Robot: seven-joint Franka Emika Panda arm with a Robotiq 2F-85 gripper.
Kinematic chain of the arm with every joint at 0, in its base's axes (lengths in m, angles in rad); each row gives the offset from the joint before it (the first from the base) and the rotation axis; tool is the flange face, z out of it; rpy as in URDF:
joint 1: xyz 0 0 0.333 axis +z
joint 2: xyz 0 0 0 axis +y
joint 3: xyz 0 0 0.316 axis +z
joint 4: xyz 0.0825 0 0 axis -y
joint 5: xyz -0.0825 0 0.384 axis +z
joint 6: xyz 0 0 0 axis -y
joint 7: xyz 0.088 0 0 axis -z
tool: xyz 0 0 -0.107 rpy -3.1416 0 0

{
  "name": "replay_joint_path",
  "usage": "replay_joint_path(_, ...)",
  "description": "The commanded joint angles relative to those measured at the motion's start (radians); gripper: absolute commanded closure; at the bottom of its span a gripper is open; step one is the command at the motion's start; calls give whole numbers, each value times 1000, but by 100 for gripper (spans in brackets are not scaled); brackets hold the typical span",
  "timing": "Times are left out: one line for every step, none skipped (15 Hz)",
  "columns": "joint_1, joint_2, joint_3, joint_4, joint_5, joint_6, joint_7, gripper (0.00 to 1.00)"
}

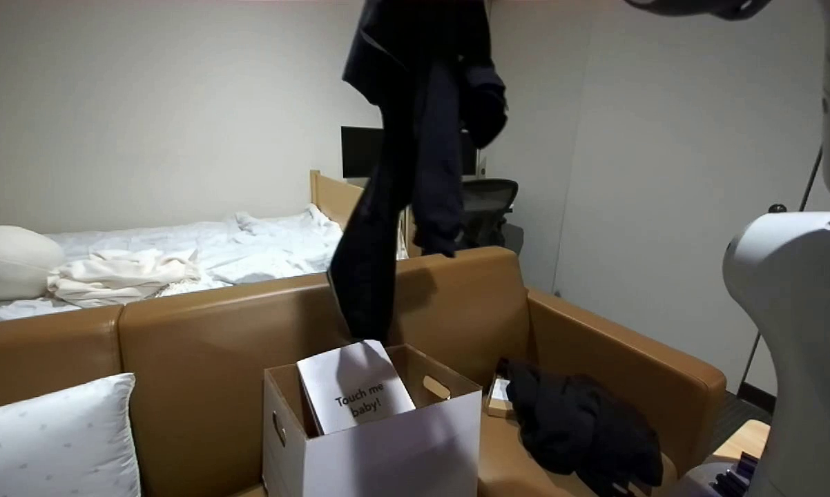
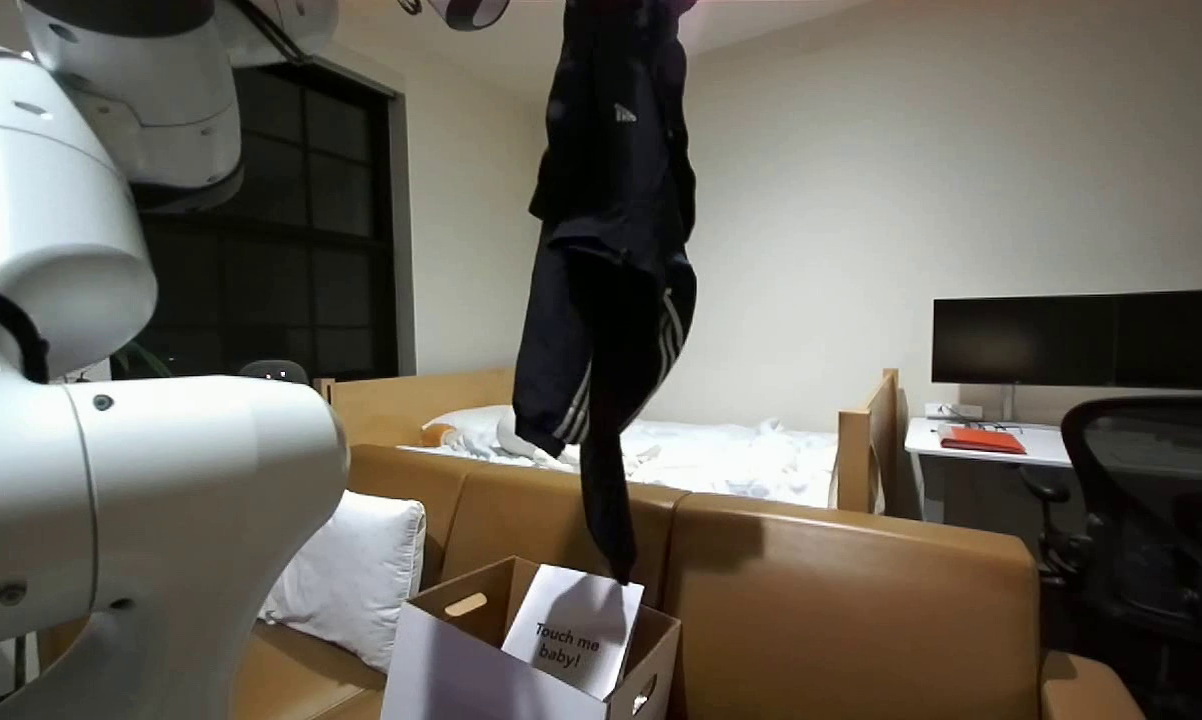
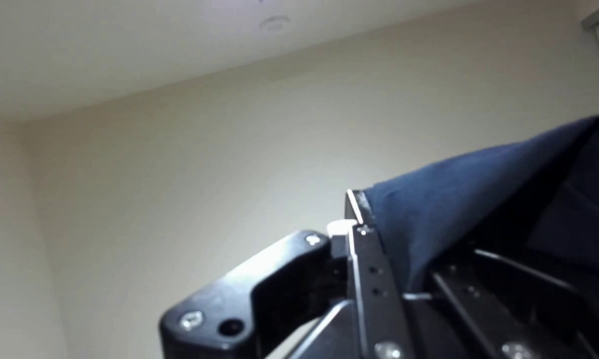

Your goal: Put the jersey in the box

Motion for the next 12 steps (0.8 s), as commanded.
replay_joint_path(243, -23, -57, -208, 124, -49, -117, 99)
replay_joint_path(305, -20, -70, -262, 155, -59, -124, 99)
replay_joint_path(377, -12, -88, -320, 183, -70, -133, 99)
replay_joint_path(450, -4, -106, -382, 206, -88, -145, 99)
replay_joint_path(524, 8, -121, -438, 229, -104, -151, 99)
replay_joint_path(598, 20, -138, -491, 248, -122, -150, 99)
replay_joint_path(672, 26, -168, -527, 254, -157, -151, 99)
replay_joint_path(741, 34, -196, -564, 246, -193, -148, 99)
replay_joint_path(812, 42, -231, -606, 233, -235, -137, 99)
replay_joint_path(880, 49, -268, -651, 216, -279, -120, 99)
replay_joint_path(918, 62, -287, -691, 217, -288, -136, 99)
replay_joint_path(927, 78, -292, -728, 218, -294, -139, 99)
